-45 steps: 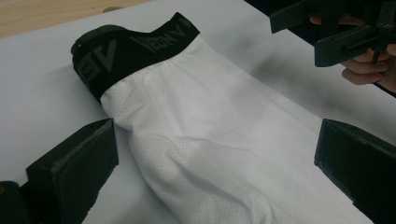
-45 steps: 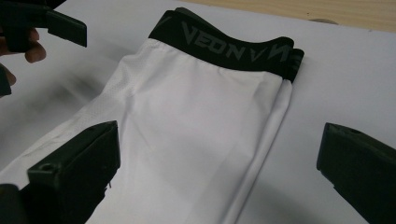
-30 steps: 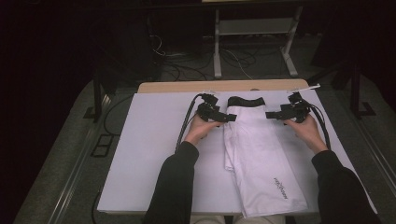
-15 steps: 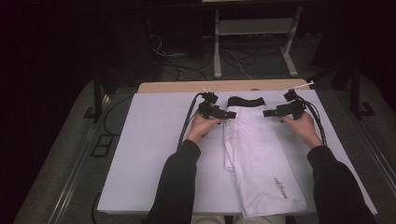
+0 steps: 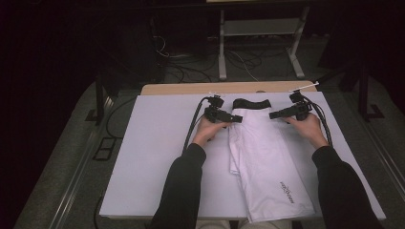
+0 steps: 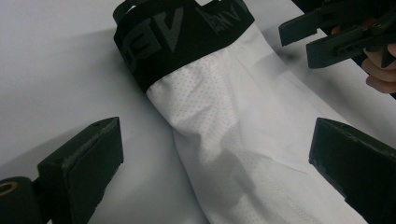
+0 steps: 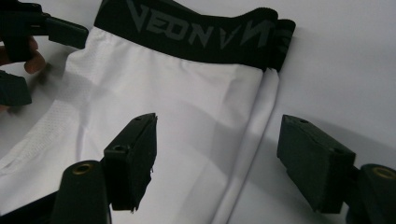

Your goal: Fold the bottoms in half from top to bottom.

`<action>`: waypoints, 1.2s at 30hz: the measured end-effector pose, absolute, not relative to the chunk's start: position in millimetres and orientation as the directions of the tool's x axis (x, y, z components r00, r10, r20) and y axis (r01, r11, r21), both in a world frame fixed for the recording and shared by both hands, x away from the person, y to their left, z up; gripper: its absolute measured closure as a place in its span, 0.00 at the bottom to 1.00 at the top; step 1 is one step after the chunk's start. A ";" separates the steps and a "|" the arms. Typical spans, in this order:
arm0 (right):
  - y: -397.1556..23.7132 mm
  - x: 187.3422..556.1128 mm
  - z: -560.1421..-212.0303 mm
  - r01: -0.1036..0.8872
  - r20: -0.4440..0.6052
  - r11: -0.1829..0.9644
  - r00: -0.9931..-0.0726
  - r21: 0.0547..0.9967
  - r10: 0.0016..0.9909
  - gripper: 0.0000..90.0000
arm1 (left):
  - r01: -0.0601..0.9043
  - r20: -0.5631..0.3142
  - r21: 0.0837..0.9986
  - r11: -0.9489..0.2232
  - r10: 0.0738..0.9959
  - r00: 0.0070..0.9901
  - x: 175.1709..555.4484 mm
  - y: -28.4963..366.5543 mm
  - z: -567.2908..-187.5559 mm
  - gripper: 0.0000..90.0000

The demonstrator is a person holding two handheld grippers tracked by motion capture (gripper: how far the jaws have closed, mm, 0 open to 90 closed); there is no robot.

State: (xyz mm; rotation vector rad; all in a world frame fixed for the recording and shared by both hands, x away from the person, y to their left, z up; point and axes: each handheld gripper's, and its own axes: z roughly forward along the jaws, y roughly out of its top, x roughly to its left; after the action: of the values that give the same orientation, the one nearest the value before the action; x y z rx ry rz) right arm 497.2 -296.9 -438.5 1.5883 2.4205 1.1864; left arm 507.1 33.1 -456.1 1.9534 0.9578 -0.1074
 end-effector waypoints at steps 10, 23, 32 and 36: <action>-298.0 500.6 -448.3 0.798 0.386 0.193 -0.469 0.572 0.795 0.53 | 0.669 -0.446 0.699 -0.252 0.578 0.683 509.5 34.8 -461.0 0.09; -292.0 495.4 -454.6 0.772 0.340 0.160 -0.443 0.615 0.830 0.87 | 0.717 -0.467 0.667 -0.199 0.639 0.612 513.4 31.8 -463.7 0.61; -289.9 489.4 -452.8 0.750 0.316 0.140 -0.430 0.647 0.845 0.99 | 0.743 -0.496 0.649 -0.164 0.649 0.576 512.2 26.8 -462.1 0.96; -292.4 486.2 -448.5 0.741 0.329 0.126 -0.436 0.660 0.838 0.99 | 0.739 -0.483 0.653 -0.168 0.658 0.577 509.9 25.5 -457.8 0.97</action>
State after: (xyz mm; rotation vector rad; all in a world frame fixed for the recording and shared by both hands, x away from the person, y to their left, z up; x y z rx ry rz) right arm 486.2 -292.4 -448.5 1.5962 2.2620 1.2047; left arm 509.9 25.5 -457.8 1.8829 1.1297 -0.1092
